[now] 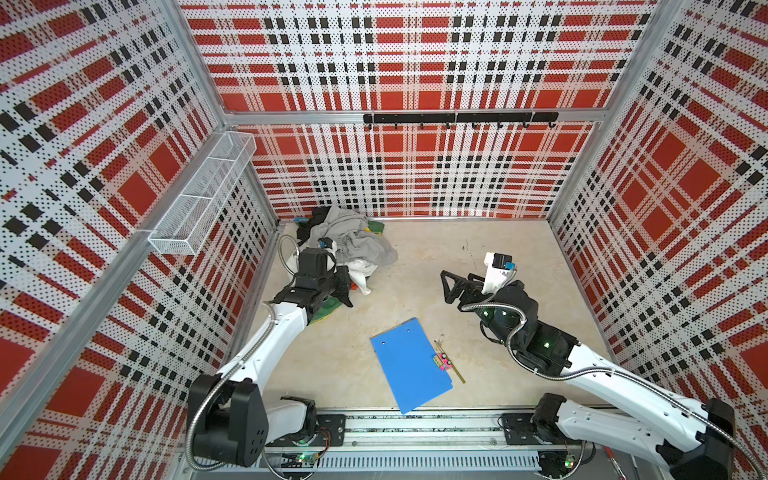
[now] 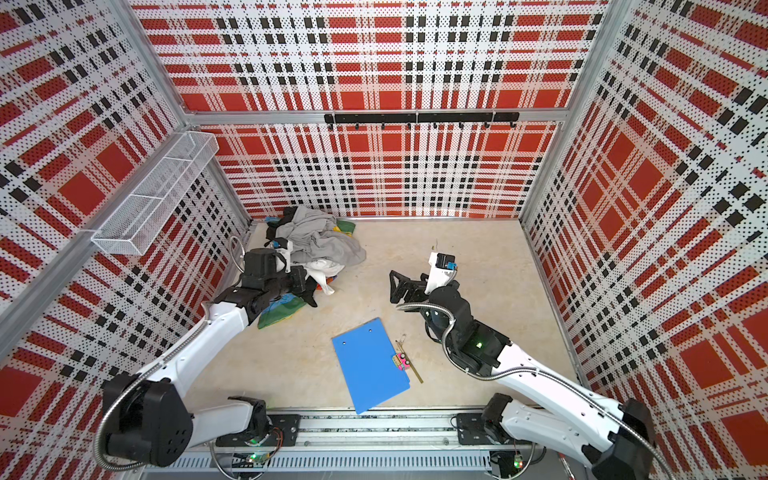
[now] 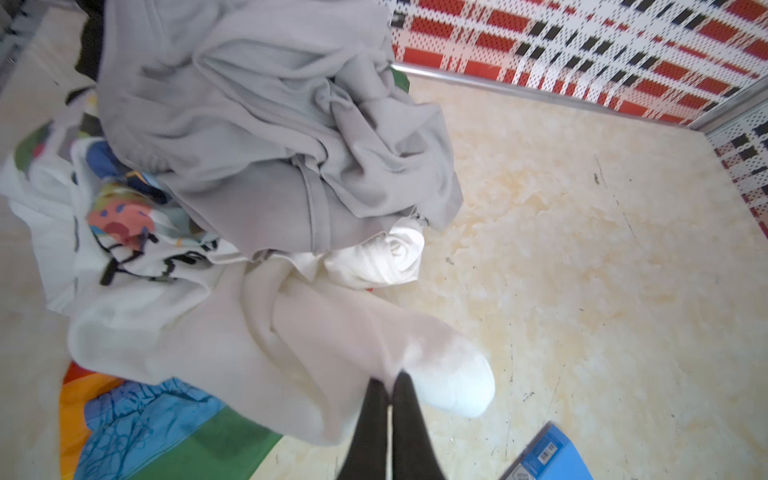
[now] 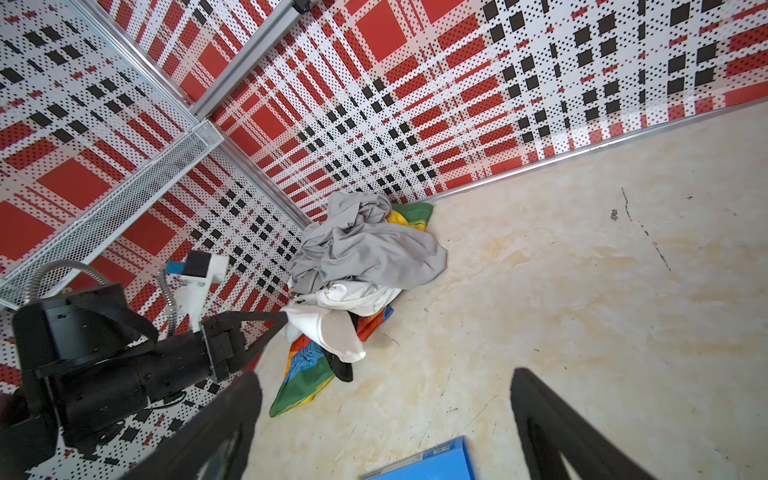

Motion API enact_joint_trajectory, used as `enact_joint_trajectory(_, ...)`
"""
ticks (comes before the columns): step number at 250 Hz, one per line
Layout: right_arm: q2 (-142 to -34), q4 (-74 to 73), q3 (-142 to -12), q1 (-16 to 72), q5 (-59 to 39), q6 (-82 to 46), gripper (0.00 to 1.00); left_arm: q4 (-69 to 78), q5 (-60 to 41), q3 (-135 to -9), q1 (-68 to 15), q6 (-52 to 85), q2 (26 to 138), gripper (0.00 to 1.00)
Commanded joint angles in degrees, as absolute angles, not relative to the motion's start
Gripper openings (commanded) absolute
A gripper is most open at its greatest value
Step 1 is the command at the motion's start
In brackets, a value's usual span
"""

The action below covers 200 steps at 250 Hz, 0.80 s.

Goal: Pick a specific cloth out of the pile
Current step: 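Close the left gripper on the white T-shirt and start lifting, then lift the white T-shirt high out of the pile with the left gripper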

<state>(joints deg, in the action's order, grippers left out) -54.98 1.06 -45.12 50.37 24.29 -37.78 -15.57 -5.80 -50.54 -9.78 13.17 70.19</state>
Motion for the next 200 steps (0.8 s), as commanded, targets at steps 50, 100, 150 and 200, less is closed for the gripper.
enact_joint_trajectory(50, -55.2, -0.9, -44.8, 51.6, 25.2, -38.4, 1.0, -6.2, -4.7, -47.8, -8.1, 10.4, 58.2, 0.0)
enact_joint_trajectory(100, -55.4, -0.2, -45.2, 52.2, 26.0, -38.2, 1.0, -5.2, -2.4, -47.0, -6.0, 10.1, 53.2, 0.0)
enact_joint_trajectory(150, -55.7, -0.3, -45.3, 52.6, 26.3, -38.3, 1.0, -5.4, 2.7, -50.4, -5.0, 10.9, 49.1, 0.0)
enact_joint_trajectory(200, -57.1, -0.5, -45.9, 53.0, 26.1, -38.4, 1.0, -2.6, 4.1, -55.2, -5.0, 11.5, 48.9, 0.0)
